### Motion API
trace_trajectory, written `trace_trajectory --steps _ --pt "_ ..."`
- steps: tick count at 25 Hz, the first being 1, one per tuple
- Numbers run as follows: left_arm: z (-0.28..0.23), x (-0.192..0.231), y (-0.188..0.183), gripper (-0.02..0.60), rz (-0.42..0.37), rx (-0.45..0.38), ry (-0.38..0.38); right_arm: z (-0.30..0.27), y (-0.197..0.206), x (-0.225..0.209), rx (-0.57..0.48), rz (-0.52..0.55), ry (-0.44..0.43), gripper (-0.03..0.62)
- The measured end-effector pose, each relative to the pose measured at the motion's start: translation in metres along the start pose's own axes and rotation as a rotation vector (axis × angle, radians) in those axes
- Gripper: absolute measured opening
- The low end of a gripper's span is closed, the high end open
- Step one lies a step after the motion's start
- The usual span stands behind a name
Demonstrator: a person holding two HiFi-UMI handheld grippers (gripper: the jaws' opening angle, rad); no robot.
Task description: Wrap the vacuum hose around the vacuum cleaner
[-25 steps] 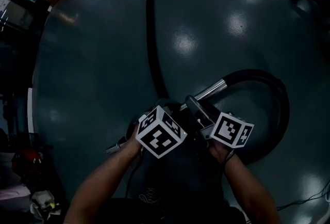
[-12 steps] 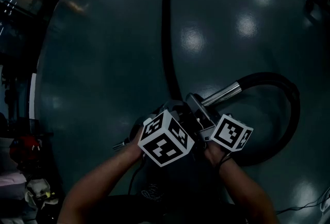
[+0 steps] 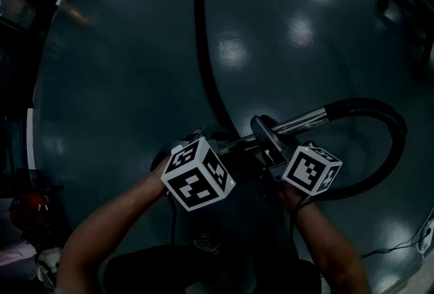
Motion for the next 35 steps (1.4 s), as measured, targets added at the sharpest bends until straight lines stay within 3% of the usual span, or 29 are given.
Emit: trace_trajectory --steps 6,10,18,28,35 --pt "0.052 -0.012 -0.011 0.163 -0.039 0.015 0.035 0.053 -0.036 0.06 0.024 0.116 0.069 0.13" --pt "0.086 -0.03 -0.041 0.17 -0.095 -0.003 0.104 0.102 -0.065 0.092 -0.008 0.082 0.081 0.13" --pt "0.168 -0.084 -0.11 0.17 -0.196 0.01 0.154 0.199 -0.116 0.167 -0.1 0.005 0.11 0.13" --pt "0.289 -0.166 -0.184 0.17 -0.125 -0.031 0.182 0.317 -0.164 0.266 -0.176 -0.026 0.212 0.118" --pt "0.356 -0.232 -0.214 0.169 -0.078 -0.07 0.254 0.378 -0.193 0.317 -0.258 -0.083 0.272 0.086"
Point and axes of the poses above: the fingertips, and each gripper's own axes: z backward along the fingers, x to its left, y out of its underside, the point moved 1 cm from there along z, backward along the fingers, and after that the axes turned 10 degrees about x, right-handed, at the moved point
